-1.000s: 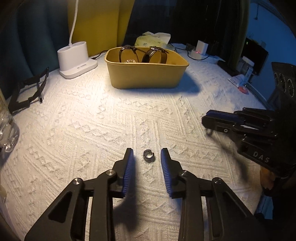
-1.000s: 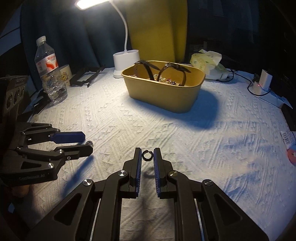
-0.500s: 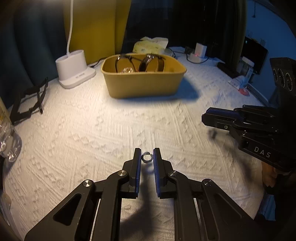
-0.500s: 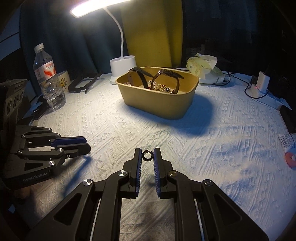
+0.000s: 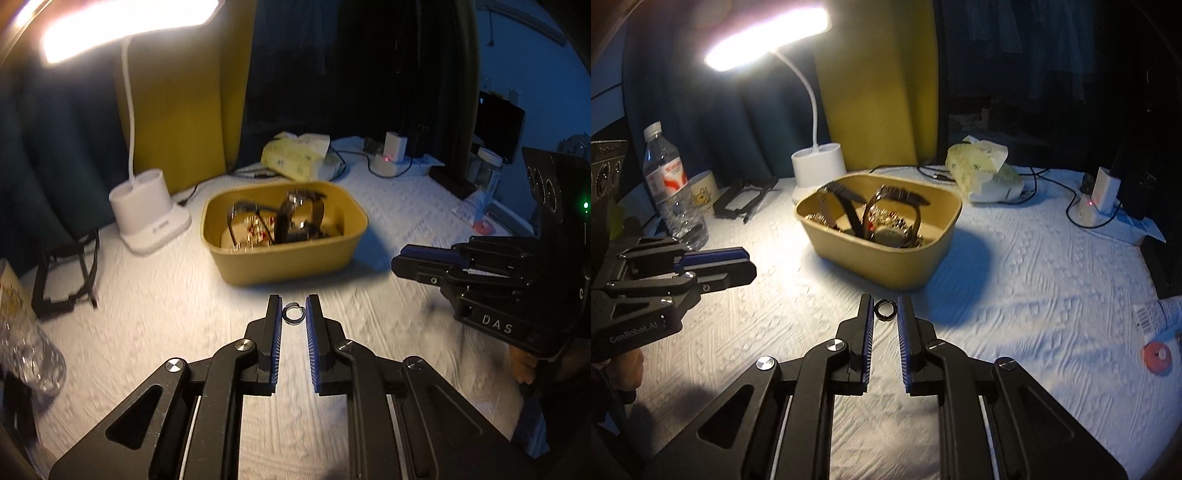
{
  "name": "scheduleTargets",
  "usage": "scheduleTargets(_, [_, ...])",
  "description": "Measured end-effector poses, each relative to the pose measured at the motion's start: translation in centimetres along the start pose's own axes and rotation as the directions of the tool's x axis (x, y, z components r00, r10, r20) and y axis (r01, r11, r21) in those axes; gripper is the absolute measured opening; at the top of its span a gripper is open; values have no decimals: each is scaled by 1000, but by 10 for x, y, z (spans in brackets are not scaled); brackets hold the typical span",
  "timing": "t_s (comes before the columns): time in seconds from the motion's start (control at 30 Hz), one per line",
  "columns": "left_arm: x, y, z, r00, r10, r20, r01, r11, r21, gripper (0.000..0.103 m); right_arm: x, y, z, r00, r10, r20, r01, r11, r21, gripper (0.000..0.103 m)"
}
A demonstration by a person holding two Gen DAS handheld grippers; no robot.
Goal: Organize jewelry
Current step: 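Carry both rings over the tan basket and open both grippers to drop them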
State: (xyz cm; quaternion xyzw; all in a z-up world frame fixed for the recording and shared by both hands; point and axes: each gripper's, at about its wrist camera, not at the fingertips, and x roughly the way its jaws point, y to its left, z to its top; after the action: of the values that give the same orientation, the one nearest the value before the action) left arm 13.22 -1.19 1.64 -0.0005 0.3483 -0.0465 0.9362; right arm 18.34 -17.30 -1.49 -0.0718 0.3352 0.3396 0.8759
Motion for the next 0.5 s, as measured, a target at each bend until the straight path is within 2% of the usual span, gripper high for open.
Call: scheduleTargets(0.5, [23,8,36,997,-8,77,8,1000,4,14,14,-16,32,998,-8,60,8,1000,-1,12])
